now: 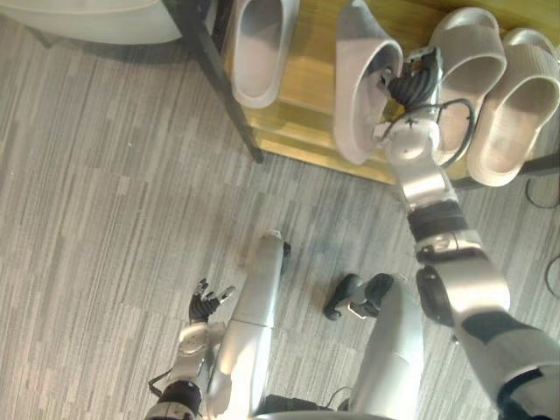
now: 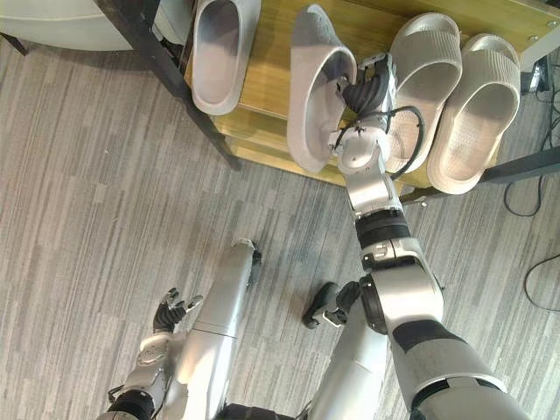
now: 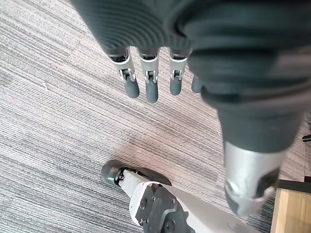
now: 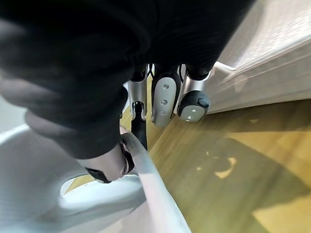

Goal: Organize the slippers on the shoe rack

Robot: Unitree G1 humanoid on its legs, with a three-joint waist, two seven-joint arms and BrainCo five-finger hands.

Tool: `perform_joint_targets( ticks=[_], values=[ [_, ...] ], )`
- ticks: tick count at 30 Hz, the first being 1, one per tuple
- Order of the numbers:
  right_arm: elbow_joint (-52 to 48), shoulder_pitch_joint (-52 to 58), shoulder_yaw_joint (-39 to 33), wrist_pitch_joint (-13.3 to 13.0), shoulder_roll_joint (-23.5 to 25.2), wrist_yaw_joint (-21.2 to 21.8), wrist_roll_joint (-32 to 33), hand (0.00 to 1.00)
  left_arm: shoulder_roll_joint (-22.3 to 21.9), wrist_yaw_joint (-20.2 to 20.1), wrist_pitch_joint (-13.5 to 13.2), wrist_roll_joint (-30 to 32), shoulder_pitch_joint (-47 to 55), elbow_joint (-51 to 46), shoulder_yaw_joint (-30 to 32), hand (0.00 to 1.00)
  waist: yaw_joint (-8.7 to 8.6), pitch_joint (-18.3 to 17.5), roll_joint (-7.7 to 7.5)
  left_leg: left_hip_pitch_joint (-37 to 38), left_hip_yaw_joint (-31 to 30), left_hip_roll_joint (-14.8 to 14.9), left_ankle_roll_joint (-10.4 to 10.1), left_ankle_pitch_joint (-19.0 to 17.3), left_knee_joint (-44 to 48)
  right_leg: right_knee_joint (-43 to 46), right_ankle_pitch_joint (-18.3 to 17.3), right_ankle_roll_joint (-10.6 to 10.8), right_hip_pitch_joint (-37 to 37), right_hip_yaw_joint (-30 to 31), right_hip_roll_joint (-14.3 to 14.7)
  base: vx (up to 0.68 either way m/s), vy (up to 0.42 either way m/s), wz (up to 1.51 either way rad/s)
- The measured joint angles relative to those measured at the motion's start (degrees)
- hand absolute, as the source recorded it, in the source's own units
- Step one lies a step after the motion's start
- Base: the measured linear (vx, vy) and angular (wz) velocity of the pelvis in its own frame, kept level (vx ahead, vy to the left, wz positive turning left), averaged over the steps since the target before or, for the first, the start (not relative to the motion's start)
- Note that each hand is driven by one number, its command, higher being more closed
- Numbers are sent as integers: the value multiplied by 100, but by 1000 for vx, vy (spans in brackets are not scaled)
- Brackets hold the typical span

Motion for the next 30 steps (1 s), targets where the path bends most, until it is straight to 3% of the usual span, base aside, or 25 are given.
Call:
perform_joint_targets(
  ticks=[3, 4, 21, 30],
  values=[
    [207, -182, 3, 4, -122, -80, 0, 100, -2, 1, 5, 0, -63, 38, -44, 0, 29, -4, 6, -54, -14, -62, -16, 9, 6, 62, -48, -16, -37, -31, -65, 37, -14, 11],
    [231, -235, 16, 8, -122, -98, -2, 0, -7, 2, 5, -1, -90, 75, -45, 0, 42, -7, 12, -69, -13, -62, -20, 11, 5, 62, -49, -17, -53, -32, -65, 41, -17, 5],
    [376, -509, 12, 103, -70, -300, 318, 0, -96, 6, 4, -107, -395, 353, -36, 0, 126, -106, 135, -215, -167, -155, -130, 76, -18, 145, -147, -105, -120, -193, -134, 37, -14, 4],
    [-377, -253, -28, -22, 15, -298, 478, 0, -161, 7, 3, -223, -435, 345, 26, 0, 113, -160, 205, -58, -139, -81, -132, 76, -84, 66, -125, -137, -7, -171, -66, 34, -1, -4]
  ],
)
